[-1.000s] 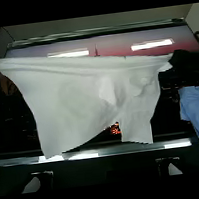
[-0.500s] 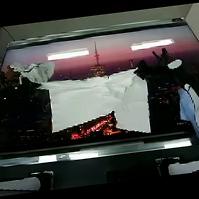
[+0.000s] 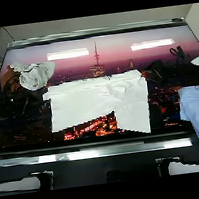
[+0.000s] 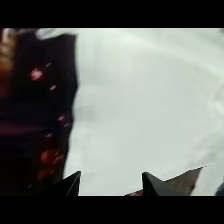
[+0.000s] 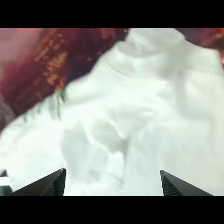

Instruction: Fold the shirts.

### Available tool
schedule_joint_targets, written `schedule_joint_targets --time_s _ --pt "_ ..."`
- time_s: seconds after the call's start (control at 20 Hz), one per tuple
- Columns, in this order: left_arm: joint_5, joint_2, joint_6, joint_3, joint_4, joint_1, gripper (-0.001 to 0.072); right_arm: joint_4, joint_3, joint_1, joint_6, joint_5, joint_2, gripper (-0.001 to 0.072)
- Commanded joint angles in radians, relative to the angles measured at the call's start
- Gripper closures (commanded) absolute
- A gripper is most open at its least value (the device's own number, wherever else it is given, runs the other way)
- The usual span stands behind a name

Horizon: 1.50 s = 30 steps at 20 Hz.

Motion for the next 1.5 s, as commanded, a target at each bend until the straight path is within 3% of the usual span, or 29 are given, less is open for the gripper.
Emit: schedule_joint_targets --time_s 0.0,0.05,0.2,0.5,0.6,0.7,0.8,0.85,0.9,1.2,1.3,1.45 --pt "-0.014 0.115 -0.028 -0.196 0.245 0.015 0.0248 -0.314 0.0 -0.072 -0.006 0.311 0.038 0.0032" --pt "-0.002 0.123 -0.004 -0.264 0.204 0.011 0.0247 -0.378 -0.002 -0.072 -0.006 0.335 0.038 0.0032" --pt "0.074 0.121 0.063 -0.406 0.085 -0.009 0.0247 -0.385 -0.011 -0.072 -0.006 0.326 0.037 0.0033" --pt "0.201 0.115 0.05 -0.463 0.053 -0.089 0.0265 -0.378 -0.012 -0.072 -0.006 0.28 0.037 0.0034" --pt "0.217 0.112 0.037 -0.465 0.053 -0.118 0.0353 -0.377 -0.027 -0.072 -0.006 0.266 0.037 0.0034" --pt "0.252 0.112 0.007 -0.466 0.053 -0.147 0.0548 -0.354 -0.058 -0.069 0.002 0.238 0.037 0.0034" --pt "0.276 0.112 -0.01 -0.465 0.053 -0.169 0.0678 -0.278 -0.103 -0.069 0.001 0.191 0.034 0.0034" --pt "0.277 0.112 -0.01 -0.465 0.053 -0.175 0.0675 -0.245 -0.125 -0.07 -0.002 0.169 0.028 0.0045" --pt "0.275 0.113 -0.01 -0.465 0.053 -0.175 0.0676 -0.22 -0.145 -0.07 -0.015 0.146 0.016 0.0146" --pt "0.273 0.141 -0.01 -0.465 0.053 -0.175 0.0676 -0.111 -0.175 -0.061 -0.056 0.087 -0.108 0.0172" --pt "0.273 0.143 -0.011 -0.465 0.048 -0.176 0.0676 -0.11 -0.175 -0.015 -0.066 0.054 -0.137 0.0231" --pt "0.273 0.144 -0.011 -0.464 0.035 -0.176 0.0676 -0.111 -0.175 0.072 -0.061 -0.032 -0.156 0.026"
